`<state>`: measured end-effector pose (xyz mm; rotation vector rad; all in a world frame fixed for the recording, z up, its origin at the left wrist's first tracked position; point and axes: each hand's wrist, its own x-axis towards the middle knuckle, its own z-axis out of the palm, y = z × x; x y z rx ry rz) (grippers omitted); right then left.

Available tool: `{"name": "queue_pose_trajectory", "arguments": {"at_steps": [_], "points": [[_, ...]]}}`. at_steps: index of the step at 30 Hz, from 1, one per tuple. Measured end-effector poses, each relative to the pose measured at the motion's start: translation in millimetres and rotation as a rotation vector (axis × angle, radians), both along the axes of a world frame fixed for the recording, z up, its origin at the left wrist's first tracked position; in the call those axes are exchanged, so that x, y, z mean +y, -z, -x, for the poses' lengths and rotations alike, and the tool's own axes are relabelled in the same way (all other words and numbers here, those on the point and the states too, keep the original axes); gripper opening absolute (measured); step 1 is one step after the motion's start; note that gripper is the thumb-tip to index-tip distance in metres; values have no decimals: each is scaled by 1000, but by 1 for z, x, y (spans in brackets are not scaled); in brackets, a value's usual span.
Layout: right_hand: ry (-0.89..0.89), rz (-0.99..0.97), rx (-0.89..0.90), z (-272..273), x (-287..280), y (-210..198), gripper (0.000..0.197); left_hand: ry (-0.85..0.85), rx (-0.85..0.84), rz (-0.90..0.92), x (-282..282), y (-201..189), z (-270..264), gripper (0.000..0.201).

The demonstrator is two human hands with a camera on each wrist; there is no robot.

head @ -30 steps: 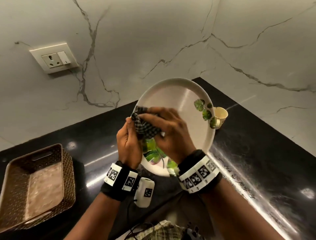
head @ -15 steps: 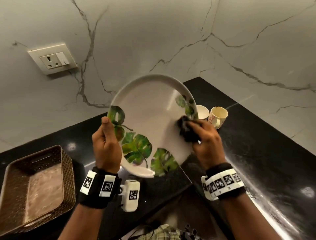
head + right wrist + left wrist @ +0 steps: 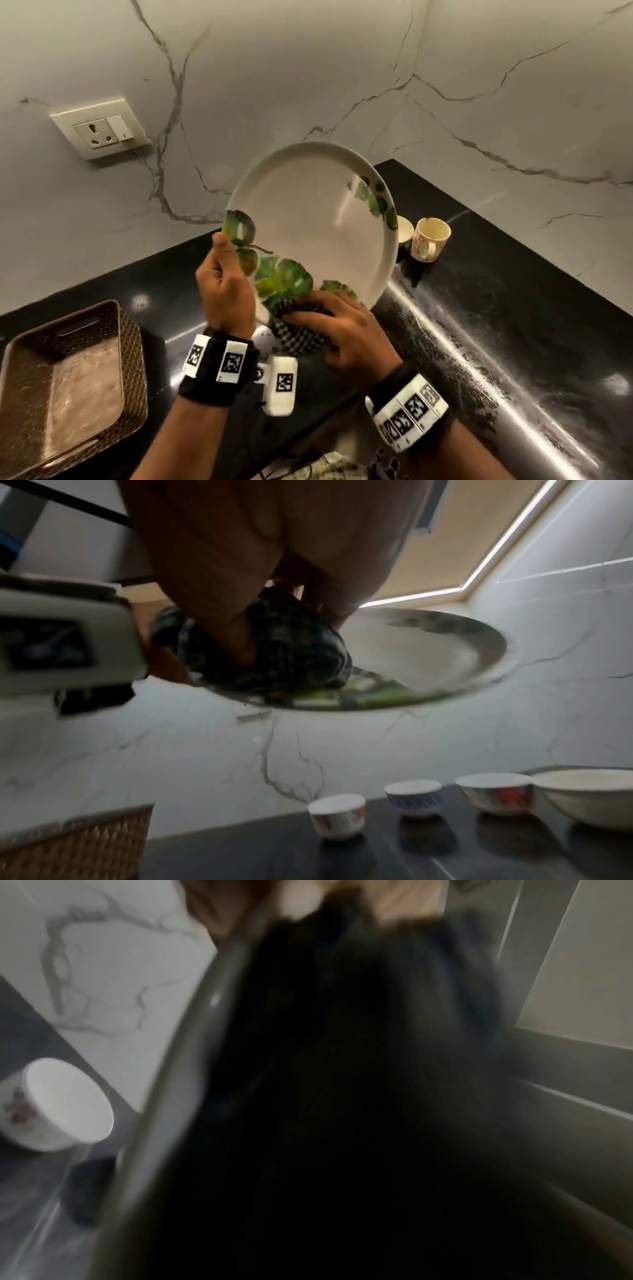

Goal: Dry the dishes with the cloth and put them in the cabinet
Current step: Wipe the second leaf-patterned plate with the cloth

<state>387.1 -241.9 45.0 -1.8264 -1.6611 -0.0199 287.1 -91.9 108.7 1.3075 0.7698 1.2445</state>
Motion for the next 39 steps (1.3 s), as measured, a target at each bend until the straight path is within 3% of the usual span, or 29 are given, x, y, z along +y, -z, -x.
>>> {"name": "queue_pose_trajectory", "arguments": {"at_steps": [3,6,9,13,15,17,18,21,23,25,28,31,33,35,38,39], "points": [[12,67,-22,-10,-16,9,61,-96,21,29,13,-3,5,48],[32,50,-156,-16,-18,4,68,-93,-17,204,25,4,6,42],[173,-80,-221,-18,-13,-4,57,20,-78,332,22,6,4,38],[243,-286,-163,-34,-18,-17,39,196,-122,331,9,-10,8,43],[210,-438,98,-32,-19,-31,35,245,-165,338,10,-19,9,47],[199,-582,616,-28,-20,-47,33,211,-185,328,14,-19,10,45],[208,-603,856,-28,-23,-52,35,174,-106,283,20,-11,11,41],[249,-521,1299,-42,-34,-53,29,131,210,258,41,21,18,27],[245,-557,1588,-52,-42,-49,32,273,203,403,46,35,21,40],[258,-507,1683,-54,-46,-47,46,338,109,465,40,41,21,50],[296,-494,1625,-55,-46,-40,53,267,-56,455,30,43,18,51],[612,-643,1375,-64,-42,-31,38,258,-186,428,26,41,22,47],[814,-762,1202,-69,-42,-32,38,298,-179,376,22,38,23,33],[772,-729,998,-65,-37,-41,44,336,-130,305,13,36,18,26],[487,-625,717,-39,-12,-54,51,414,-74,282,-13,34,4,28],[436,-533,538,-27,-3,-54,59,445,-92,296,-24,33,-2,30]]}}
